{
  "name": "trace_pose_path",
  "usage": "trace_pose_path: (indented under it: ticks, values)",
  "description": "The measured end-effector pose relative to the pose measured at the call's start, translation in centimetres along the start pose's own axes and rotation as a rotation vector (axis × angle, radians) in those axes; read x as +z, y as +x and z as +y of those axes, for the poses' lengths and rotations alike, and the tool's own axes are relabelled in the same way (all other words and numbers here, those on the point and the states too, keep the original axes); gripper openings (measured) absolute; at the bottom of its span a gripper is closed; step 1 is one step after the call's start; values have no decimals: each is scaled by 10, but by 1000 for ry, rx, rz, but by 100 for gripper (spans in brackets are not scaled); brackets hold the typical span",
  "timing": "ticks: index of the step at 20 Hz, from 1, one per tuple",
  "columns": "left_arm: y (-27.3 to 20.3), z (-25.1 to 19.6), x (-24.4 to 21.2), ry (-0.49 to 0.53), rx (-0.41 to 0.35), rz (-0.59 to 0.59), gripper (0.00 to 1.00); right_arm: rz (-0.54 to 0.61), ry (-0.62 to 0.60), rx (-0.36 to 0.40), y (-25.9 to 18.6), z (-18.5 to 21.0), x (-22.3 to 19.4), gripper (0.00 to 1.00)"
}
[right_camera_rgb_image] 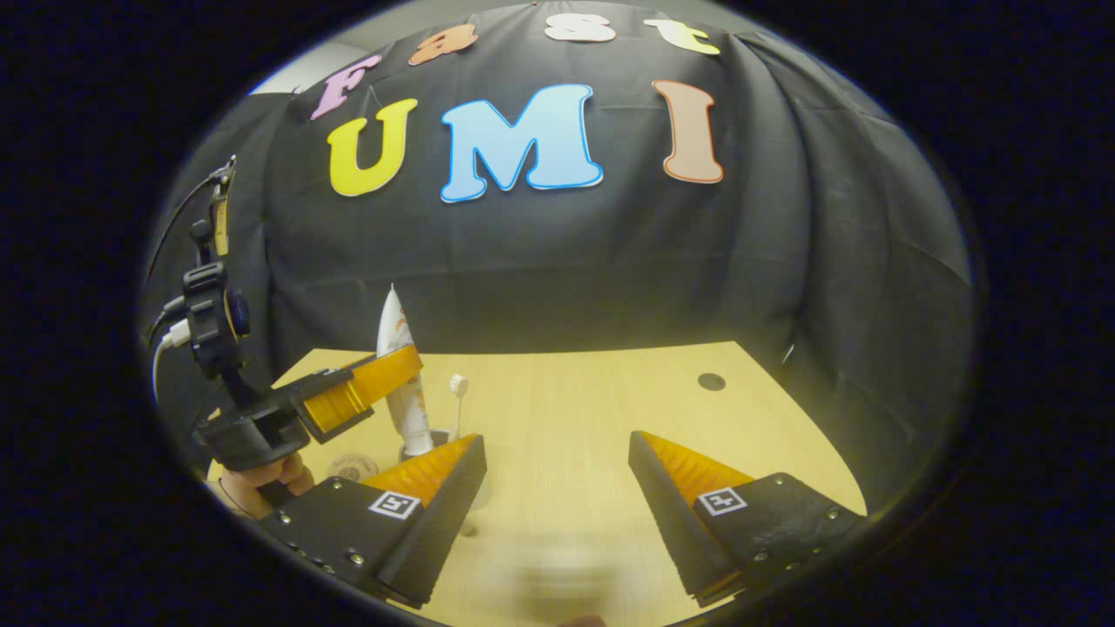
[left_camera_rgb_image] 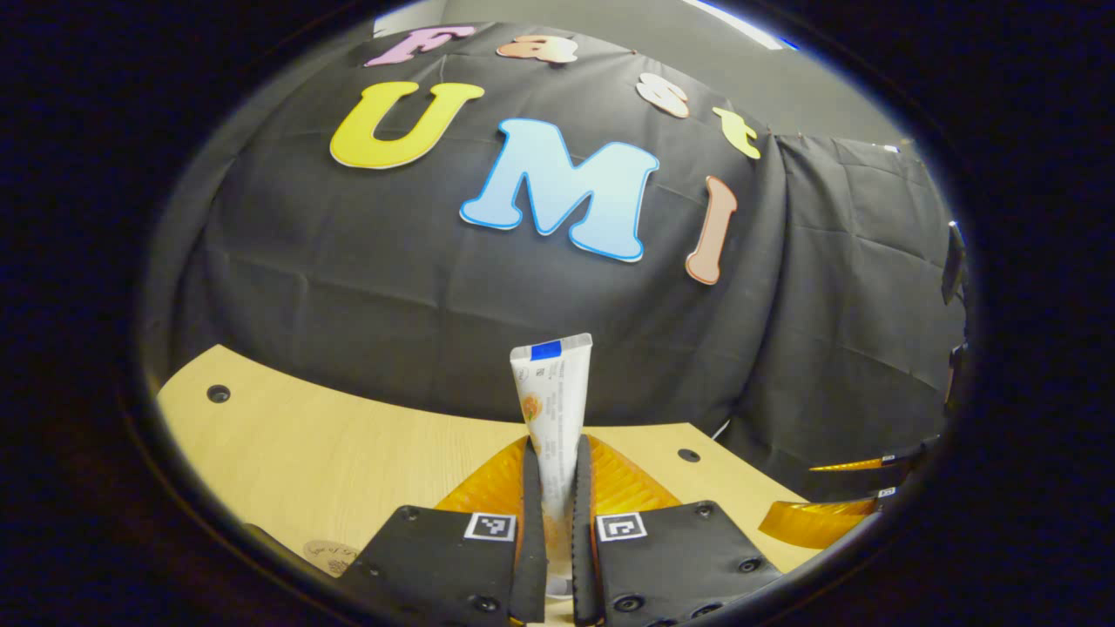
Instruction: Put the toothbrush and toothpaste on the desktop into the cup, then pick up the cup and place it on the coaster on the desktop.
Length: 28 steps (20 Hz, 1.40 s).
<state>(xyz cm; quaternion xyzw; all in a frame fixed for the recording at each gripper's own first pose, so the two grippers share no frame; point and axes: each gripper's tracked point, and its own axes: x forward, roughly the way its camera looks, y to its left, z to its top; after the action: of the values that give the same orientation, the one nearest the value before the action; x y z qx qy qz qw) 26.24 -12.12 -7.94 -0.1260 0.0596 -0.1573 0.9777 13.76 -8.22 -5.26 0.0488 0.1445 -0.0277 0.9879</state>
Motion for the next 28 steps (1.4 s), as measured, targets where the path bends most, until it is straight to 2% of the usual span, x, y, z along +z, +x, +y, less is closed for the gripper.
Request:
trace_pose_path:
  ticks: [6,8,9,11,13,14,15,16,19,20,24,25,27,28]
  values:
    - [3,-6,-21,67,5,25,21,18,-2,10,0,7,-3,100]
    - [6,-4,-25,87,15,38,24,20,4,15,1,10,-4,100]
    - [5,-6,-28,91,7,50,30,23,5,16,1,11,-4,100]
    - [4,-7,-28,93,-6,57,30,26,5,24,2,15,-5,100]
    - [0,-9,-24,105,-13,55,58,33,-1,29,3,18,-7,100]
    - [-2,-9,-21,108,-17,51,67,37,-2,35,4,21,-7,100]
    - [-4,-8,-18,108,-11,44,86,42,-1,40,4,23,-9,100]
    - [-8,-7,-15,104,-10,40,94,43,-1,48,5,27,-8,100]
    - [-20,3,-4,96,14,23,94,53,-14,62,7,36,-9,100]
    - [-25,7,1,95,19,17,99,59,-18,69,9,40,-10,99]
    - [-43,26,24,82,58,-44,89,103,-38,104,15,60,-19,99]
    - [-50,29,27,85,70,-50,93,119,-45,115,16,66,-22,99]
    - [-61,35,34,85,81,-63,93,150,-53,140,19,79,-29,99]
    - [-66,40,38,88,89,-70,89,167,-57,151,20,85,-32,100]
